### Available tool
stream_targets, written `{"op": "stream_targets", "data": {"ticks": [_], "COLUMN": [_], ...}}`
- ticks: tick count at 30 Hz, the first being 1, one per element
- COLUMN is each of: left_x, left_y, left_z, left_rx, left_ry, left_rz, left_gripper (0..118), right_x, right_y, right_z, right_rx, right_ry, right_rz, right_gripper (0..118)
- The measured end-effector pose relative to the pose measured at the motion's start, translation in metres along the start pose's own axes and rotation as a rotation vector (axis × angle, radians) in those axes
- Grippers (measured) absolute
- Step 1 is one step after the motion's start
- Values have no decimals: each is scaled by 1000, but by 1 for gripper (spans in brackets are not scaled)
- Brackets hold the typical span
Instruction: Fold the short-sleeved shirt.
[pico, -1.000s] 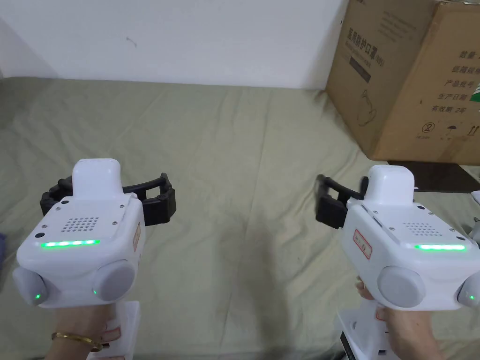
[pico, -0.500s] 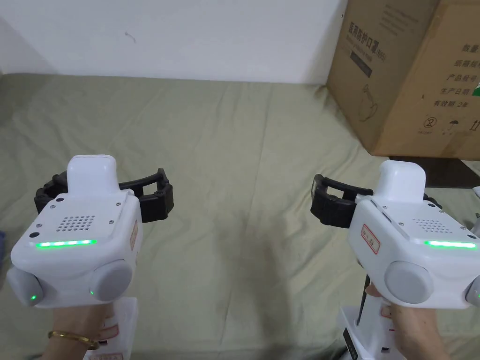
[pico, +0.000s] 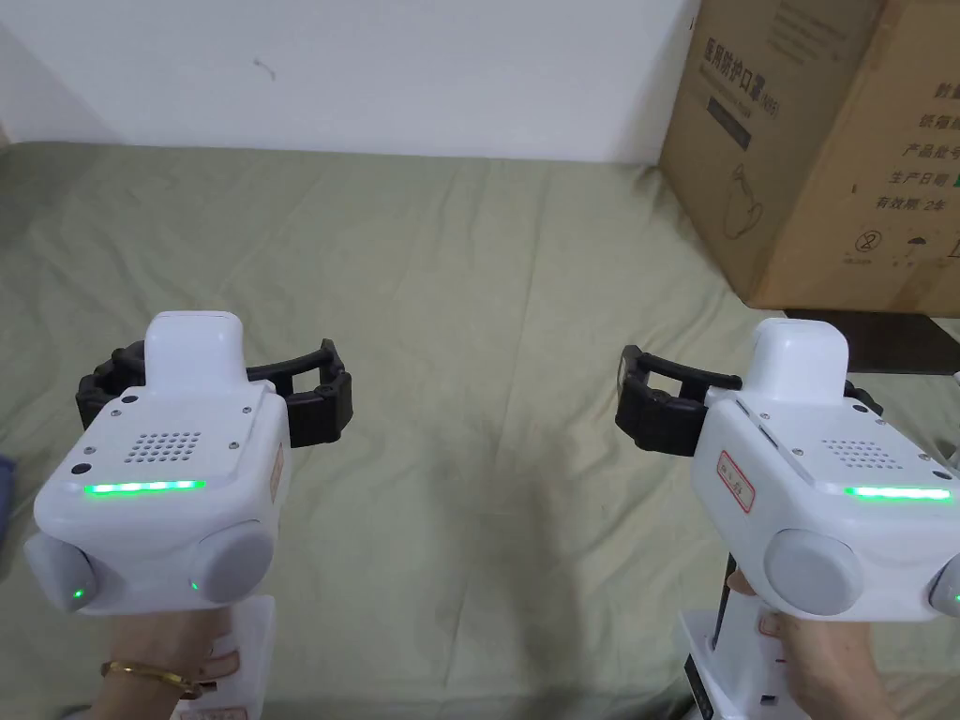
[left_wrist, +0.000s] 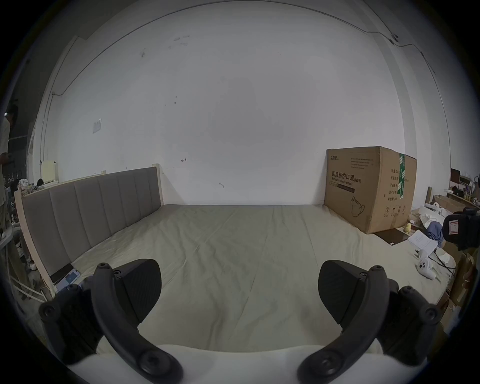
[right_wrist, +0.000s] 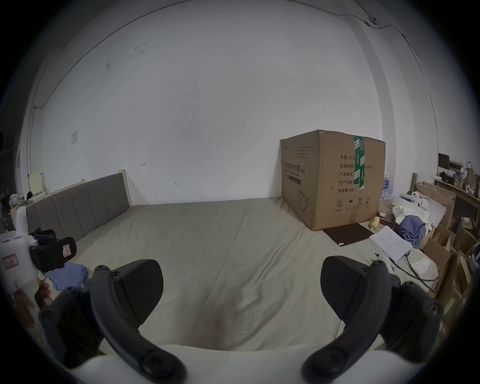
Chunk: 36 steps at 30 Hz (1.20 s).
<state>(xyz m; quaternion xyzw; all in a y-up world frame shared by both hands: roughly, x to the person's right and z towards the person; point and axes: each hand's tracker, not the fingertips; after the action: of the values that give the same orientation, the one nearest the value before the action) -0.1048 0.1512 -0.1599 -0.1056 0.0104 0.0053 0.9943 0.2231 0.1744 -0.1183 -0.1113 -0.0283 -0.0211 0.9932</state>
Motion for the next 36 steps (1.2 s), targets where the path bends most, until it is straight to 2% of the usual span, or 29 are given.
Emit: {"op": "stream_targets", "data": {"ticks": [36], "left_x": [6], "left_y": [2], "left_z": [-1], "left_rx": [3], "left_ry": [-11], "left_rz": [-10], "left_gripper": [118], "right_x": [1], "right_y": [-2], "right_z": [-2], "right_rx": [4], "right_ry": [5], "right_rz": [-7], "right_gripper": [118]}}
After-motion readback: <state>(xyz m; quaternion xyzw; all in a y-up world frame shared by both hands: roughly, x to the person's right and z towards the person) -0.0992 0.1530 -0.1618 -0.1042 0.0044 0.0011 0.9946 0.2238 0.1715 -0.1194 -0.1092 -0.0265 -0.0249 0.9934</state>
